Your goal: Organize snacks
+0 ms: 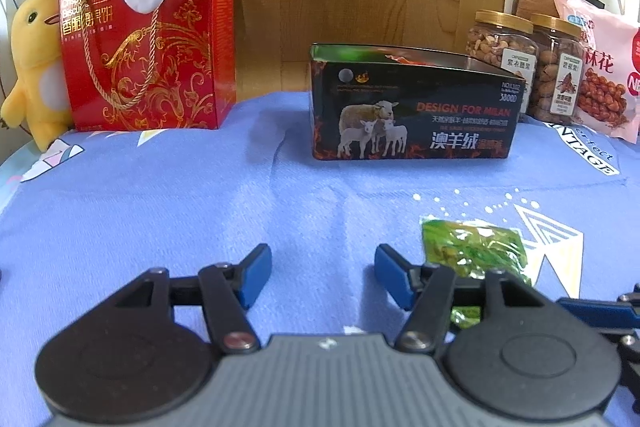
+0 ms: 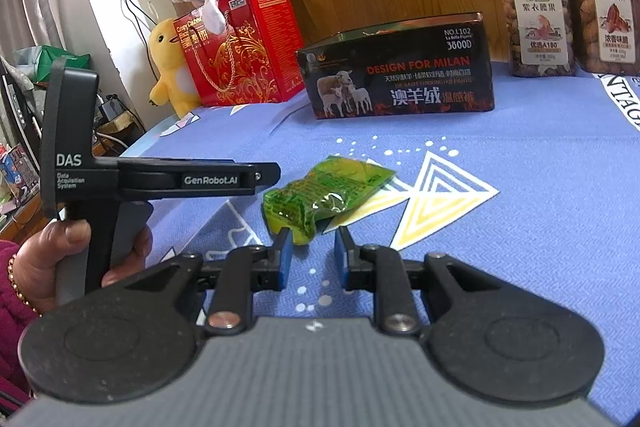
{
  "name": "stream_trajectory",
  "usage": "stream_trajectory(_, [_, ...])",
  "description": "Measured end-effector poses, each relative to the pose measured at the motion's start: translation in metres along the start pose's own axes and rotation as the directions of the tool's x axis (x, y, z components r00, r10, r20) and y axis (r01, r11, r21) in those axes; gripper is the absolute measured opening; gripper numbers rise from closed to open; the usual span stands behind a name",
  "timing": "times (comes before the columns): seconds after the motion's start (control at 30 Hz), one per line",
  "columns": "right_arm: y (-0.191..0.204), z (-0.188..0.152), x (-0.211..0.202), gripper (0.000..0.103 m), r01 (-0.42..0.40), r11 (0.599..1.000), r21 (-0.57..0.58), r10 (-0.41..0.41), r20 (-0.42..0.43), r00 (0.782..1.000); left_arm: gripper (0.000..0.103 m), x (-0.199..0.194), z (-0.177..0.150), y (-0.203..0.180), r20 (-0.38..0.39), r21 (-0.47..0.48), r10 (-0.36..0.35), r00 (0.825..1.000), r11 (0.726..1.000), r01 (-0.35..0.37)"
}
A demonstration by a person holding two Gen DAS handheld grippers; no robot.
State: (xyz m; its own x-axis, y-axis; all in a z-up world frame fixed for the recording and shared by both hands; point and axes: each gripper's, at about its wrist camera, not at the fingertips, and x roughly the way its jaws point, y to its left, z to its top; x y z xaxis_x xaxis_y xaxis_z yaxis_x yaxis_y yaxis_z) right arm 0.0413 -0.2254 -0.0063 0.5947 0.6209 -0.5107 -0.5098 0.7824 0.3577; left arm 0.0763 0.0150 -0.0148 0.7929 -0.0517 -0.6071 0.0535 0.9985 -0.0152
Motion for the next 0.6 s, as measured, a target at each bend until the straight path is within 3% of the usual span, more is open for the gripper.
stream_trajectory(0.4, [-0.003, 0.002, 0.002, 0.026, 0.000, 1.000, 0.011, 0.001, -0.005, 1.000, 0.059, -0.005, -0.002, 0.000, 0.001, 0.002, -0.026, 1.000, 1.000, 0.026])
stream_trajectory(0.6, [-0.004, 0.003, 0.003, 0.026, -0.003, 1.000, 0.013, 0.003, -0.008, 1.000, 0.063, -0.011, -0.005, 0.010, 0.000, -0.027, -0.115, 0.993, 0.993, 0.115])
